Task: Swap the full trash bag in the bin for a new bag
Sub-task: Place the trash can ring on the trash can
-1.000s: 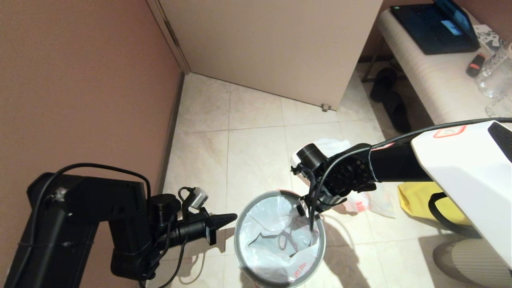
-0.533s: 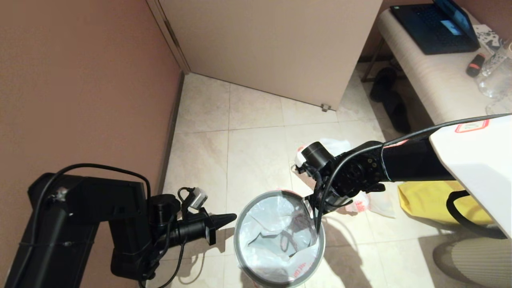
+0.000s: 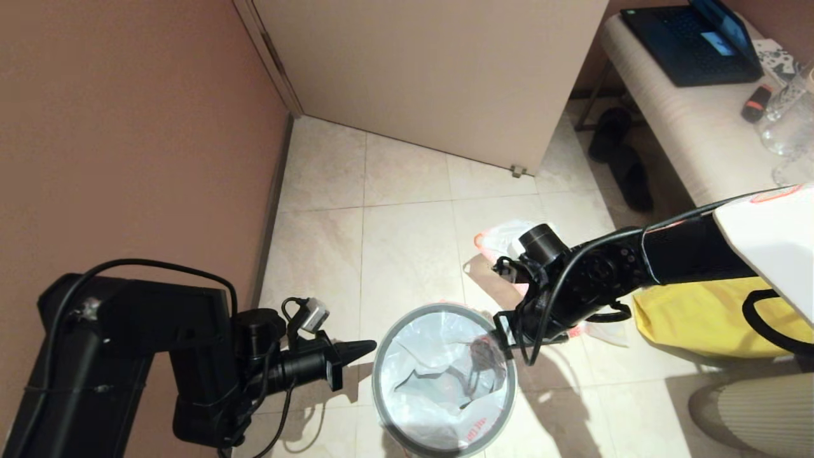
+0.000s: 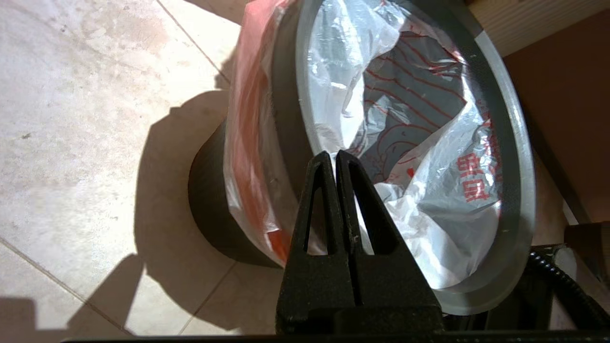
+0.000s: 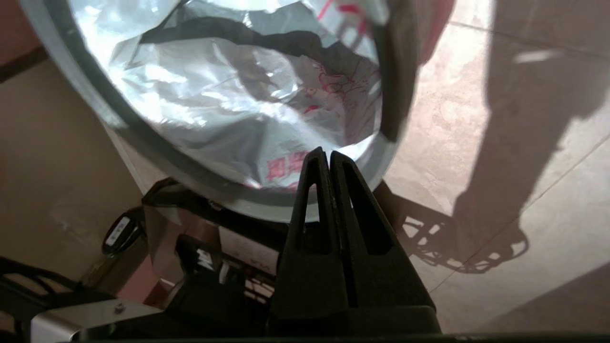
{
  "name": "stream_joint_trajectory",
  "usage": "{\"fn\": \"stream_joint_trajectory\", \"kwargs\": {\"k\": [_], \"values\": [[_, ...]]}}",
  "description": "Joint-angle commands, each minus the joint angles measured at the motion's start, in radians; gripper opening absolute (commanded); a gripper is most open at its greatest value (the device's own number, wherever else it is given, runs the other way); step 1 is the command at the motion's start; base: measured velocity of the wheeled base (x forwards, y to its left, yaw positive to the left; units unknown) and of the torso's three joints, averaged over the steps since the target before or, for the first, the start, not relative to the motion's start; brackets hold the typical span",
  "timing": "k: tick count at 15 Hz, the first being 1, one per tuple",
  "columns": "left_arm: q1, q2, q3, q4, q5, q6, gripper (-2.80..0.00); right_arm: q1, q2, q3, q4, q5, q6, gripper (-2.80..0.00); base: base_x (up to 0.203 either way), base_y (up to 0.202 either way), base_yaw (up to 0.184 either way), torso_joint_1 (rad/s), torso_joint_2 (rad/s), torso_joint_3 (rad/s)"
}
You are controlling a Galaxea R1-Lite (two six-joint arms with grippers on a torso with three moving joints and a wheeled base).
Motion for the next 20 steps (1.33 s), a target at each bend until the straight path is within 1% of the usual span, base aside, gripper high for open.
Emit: {"fn": "stream_joint_trajectory", "kwargs": {"k": [1,2,4,8,12,15,18,20], "values": [[-0.019,-0.024,0.019,-0.045,-0.006,-0.002,-2.80,-0.058,0.019,0.094,-0.085,0.051,-0.023,-2.80,0.000,0.000,0.000,0.000,0.00,0.000],[-0.027,-0.020,0.022,-0.045,-0.006,-0.002,-2.80,-0.071,0.028,0.122,-0.103,0.078,-0.035,-2.80,0.000,0.000,0.000,0.000,0.00,0.000],[-0.038,-0.007,0.025,-0.045,-0.008,0.003,-2.80,-0.078,0.046,0.159,-0.110,0.083,-0.042,-2.80,0.000,0.000,0.000,0.000,0.00,0.000],[-0.046,-0.001,0.033,-0.045,-0.006,0.003,-2.80,-0.075,0.072,0.159,-0.141,0.087,-0.042,-2.80,0.000,0.000,0.000,0.000,0.00,0.000],[-0.042,0.038,0.011,-0.045,-0.005,0.006,-2.80,-0.072,0.098,0.154,-0.148,0.093,-0.042,-2.80,0.000,0.000,0.000,0.000,0.00,0.000],[-0.044,0.072,0.001,-0.045,-0.001,0.011,-2.80,-0.074,0.117,0.156,-0.198,0.095,-0.039,-2.80,0.000,0.000,0.000,0.000,0.00,0.000],[-0.046,0.090,-0.010,-0.045,0.002,0.012,-2.80,-0.078,0.115,0.154,-0.200,0.095,-0.039,-2.80,0.000,0.000,0.000,0.000,0.00,0.000],[-0.046,0.099,-0.014,-0.045,0.003,0.024,-2.80,-0.077,0.117,0.154,-0.211,0.095,-0.039,-2.80,0.000,0.000,0.000,0.000,0.00,0.000]]}}
